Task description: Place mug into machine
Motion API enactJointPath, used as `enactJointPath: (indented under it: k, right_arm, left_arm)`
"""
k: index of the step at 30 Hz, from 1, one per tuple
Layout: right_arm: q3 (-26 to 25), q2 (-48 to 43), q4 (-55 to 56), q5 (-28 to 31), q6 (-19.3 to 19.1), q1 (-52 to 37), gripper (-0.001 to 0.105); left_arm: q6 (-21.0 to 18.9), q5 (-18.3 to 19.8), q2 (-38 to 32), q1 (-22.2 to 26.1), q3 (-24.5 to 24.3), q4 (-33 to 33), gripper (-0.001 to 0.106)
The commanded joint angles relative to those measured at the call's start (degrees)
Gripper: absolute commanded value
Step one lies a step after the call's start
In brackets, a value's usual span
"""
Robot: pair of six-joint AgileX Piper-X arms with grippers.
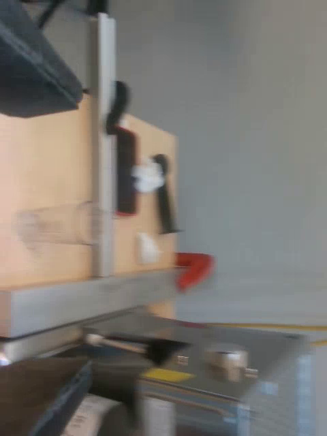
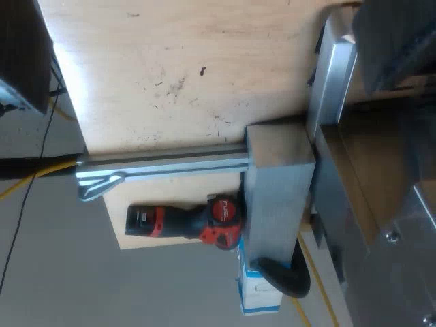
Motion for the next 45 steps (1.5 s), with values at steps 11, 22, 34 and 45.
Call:
enactJointPath:
  k: [11,22,34,45]
  right_arm:
    - [-0.22,-6.12,5.94,-2.04,-1.62,0.11,0.092]
    - [8.52,-6.01,-8.43,-8.52,-3.11,0.09,0.092]
    - [16.17,-5.93,-8.68,-8.52,-2.69,0.09,0.092]
    - [21.89,-5.88,-3.65,-8.52,-1.6,0.09,0.092]
  left_arm:
    - [0.65,1.08,-7.99,0.14,-0.55,11.27,0.075]
    - [1.56,2.38,-7.99,0.14,3.55,-1.72,0.075]
    - [1.56,9.41,-7.88,0.14,15.75,-6.34,0.075]
    - [1.56,10.3,-7.88,0.14,21.4,-7.36,0.075]
